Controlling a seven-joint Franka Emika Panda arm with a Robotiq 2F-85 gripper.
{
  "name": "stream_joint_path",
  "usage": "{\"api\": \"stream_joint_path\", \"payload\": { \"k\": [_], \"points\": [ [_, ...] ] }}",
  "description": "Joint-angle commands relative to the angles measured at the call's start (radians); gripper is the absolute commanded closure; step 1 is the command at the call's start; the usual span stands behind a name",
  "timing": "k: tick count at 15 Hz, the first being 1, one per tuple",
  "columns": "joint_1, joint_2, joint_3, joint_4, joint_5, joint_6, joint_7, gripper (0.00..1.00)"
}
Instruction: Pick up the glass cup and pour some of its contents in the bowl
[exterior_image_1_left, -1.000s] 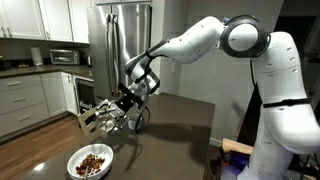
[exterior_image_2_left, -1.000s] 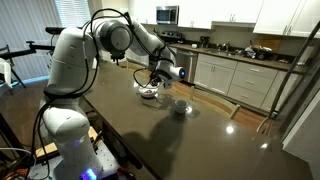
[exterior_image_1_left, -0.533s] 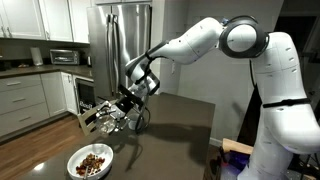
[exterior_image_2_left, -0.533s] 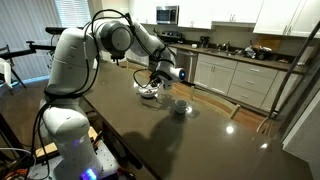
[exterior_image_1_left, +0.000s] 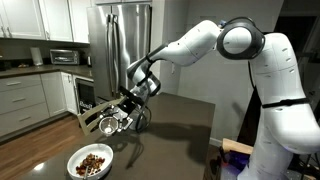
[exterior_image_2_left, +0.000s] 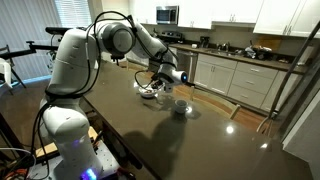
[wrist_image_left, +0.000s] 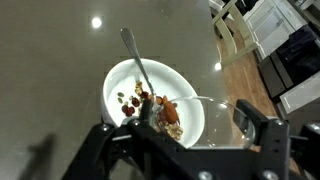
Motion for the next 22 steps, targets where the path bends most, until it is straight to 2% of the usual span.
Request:
{"api": "stream_joint_path", "payload": {
  "k": [1, 7, 22],
  "points": [
    [-0.034, -0.008, -0.009, 0.005, -0.019, -0.043, 0.062, 0.41],
    [-0.069, -0.022, -0.034, -0.006, -0.010, -0.046, 0.095, 0.41],
    [-0.116, -0.074, -0.082, -0.039, 0.026, 0.001, 0.061, 0.41]
  ]
}}
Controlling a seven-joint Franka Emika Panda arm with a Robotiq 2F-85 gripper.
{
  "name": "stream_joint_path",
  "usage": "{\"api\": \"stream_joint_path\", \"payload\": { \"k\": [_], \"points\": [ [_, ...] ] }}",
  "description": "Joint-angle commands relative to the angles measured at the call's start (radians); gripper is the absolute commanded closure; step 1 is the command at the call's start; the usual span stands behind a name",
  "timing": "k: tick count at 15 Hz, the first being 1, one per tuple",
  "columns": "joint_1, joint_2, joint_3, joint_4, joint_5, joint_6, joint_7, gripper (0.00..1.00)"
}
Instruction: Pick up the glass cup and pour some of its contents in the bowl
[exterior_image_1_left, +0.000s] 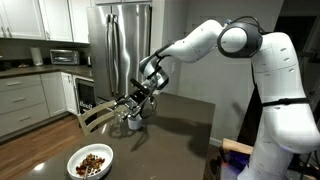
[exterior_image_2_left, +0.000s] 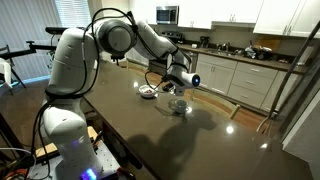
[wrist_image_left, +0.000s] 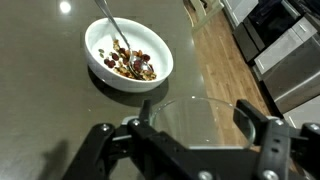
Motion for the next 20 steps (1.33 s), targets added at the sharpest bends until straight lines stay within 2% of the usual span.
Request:
{"api": "stream_joint_path", "payload": {
  "k": [1, 14, 20],
  "points": [
    [-0.036, -0.053, -0.006, -0.041, 0.024, -0.001, 0.005, 0.41],
    [-0.144, -0.118, -0.081, -0.121, 0.101, -0.002, -0.002, 0.41],
    [-0.202, -0.120, -0.110, -0.178, 0.184, -0.050, -0.007, 0.41]
  ]
}}
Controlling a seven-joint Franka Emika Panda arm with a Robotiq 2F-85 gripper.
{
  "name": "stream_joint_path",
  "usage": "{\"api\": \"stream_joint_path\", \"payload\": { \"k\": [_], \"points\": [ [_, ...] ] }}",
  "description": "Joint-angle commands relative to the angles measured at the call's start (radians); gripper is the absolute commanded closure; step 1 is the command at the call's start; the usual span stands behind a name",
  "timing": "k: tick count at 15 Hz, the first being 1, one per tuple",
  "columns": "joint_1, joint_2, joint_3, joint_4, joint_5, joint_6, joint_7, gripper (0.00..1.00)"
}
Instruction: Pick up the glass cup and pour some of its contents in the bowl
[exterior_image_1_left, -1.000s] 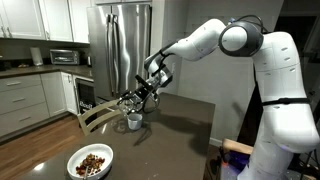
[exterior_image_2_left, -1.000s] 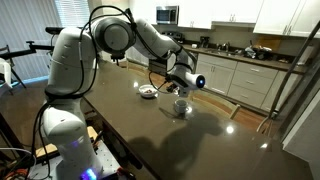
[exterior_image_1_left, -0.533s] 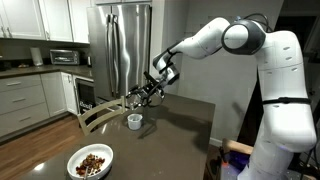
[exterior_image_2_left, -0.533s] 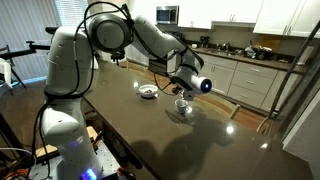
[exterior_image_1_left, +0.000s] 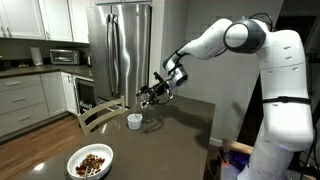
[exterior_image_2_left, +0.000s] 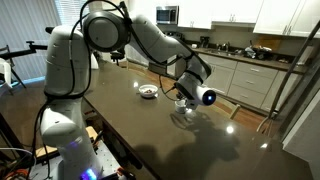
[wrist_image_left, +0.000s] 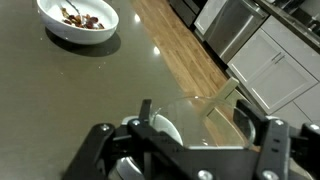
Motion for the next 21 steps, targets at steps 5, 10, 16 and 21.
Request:
{"api": "stream_joint_path", "payload": {
  "k": [5, 10, 16, 21],
  "points": [
    [-0.072, -0.010, -0.020, -0.068, 0.118, -0.131, 0.003, 0.41],
    [-0.058, 0.003, -0.027, -0.057, 0.088, -0.097, 0.000, 0.16],
    [-0.057, 0.003, -0.027, -0.057, 0.089, -0.097, 0.000, 0.16],
    [-0.068, 0.028, -0.029, -0.041, 0.092, -0.118, 0.025, 0.41]
  ]
}}
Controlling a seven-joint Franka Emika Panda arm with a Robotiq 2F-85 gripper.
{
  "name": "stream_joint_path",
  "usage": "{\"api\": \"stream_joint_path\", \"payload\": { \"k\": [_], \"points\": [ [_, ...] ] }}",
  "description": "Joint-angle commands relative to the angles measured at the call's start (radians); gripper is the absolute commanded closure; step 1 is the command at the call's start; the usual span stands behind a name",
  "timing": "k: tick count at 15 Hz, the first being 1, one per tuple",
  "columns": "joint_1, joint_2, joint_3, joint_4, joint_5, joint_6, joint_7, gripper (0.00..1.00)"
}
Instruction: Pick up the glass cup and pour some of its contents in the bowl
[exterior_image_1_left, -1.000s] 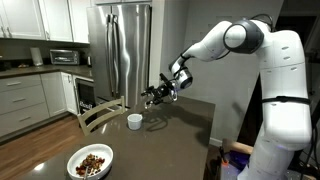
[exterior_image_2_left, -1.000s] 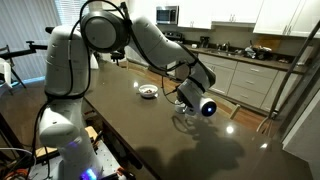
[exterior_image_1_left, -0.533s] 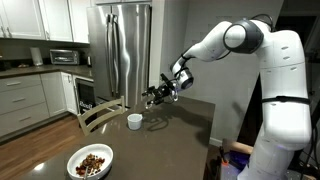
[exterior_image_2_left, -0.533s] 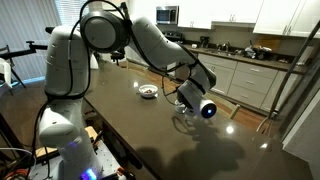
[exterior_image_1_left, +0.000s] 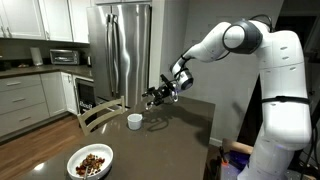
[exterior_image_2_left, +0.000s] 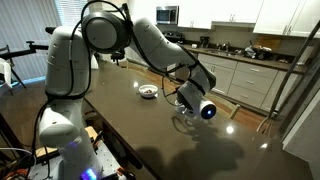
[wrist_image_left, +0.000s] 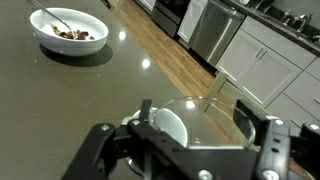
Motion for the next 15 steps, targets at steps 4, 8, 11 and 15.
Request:
{"api": "stream_joint_path", "payload": {
  "k": [4, 8, 11, 15],
  "points": [
    [-0.022, 0.048, -0.010, 0.030, 0.010, -0.051, 0.042, 0.41],
    [-0.050, 0.094, -0.017, 0.046, 0.018, -0.113, 0.073, 0.41],
    [-0.076, 0.136, -0.019, 0.057, 0.029, -0.169, 0.095, 0.41],
    [-0.101, 0.194, -0.020, 0.074, 0.055, -0.213, 0.122, 0.41]
  ]
}}
